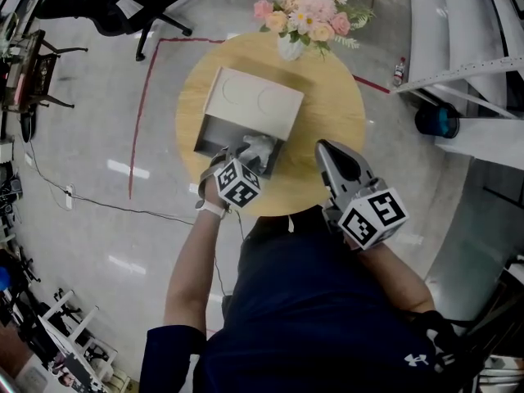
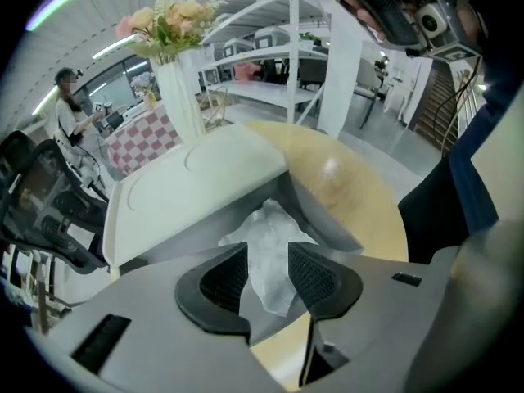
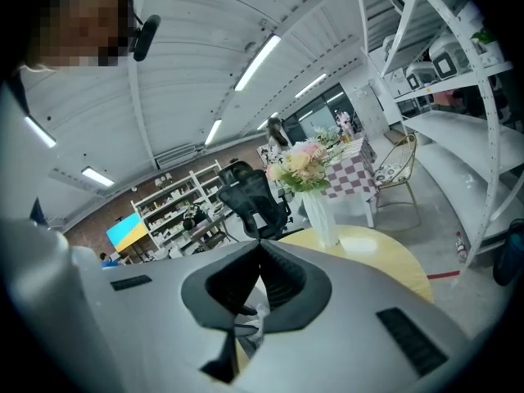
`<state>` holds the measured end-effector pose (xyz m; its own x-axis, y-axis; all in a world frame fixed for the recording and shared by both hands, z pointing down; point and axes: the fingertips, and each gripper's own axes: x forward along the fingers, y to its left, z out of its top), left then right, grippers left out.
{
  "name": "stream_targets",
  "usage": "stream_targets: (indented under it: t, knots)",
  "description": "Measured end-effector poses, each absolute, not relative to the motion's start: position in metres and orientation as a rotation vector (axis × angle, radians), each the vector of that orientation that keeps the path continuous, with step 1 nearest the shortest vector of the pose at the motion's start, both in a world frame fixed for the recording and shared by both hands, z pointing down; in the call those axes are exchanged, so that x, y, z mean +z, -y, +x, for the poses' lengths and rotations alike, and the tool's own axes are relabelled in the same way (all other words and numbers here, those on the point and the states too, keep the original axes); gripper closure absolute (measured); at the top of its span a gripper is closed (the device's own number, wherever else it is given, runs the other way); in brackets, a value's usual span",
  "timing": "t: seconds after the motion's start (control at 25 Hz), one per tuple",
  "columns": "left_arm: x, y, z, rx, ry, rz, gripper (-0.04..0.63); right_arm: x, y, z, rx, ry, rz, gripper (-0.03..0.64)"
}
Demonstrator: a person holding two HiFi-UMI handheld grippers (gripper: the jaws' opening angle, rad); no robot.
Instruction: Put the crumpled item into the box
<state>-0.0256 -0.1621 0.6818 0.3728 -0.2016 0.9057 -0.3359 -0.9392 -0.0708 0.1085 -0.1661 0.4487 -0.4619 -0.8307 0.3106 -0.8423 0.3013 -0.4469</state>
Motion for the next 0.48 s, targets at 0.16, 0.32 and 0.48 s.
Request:
stream_targets:
  t: [0.16,0.32,0.48]
  knots:
    - [0.660,0.164,-0.026,1.538,0.564,2.512,0.434,0.447,0.164,0.101,0.876,2.538,1.592,0.612]
    - [0.623,0.168,-0.025,1.370,0.693,2.557,0.436,0.442,0.160,0.092,0.863,2.563,1.564,0.612]
    - [0.578,0.172,-0.027,1.126,0.864,2.579,0.463,0.438,0.154,0.085,0.845,2.587,1.543,0.612]
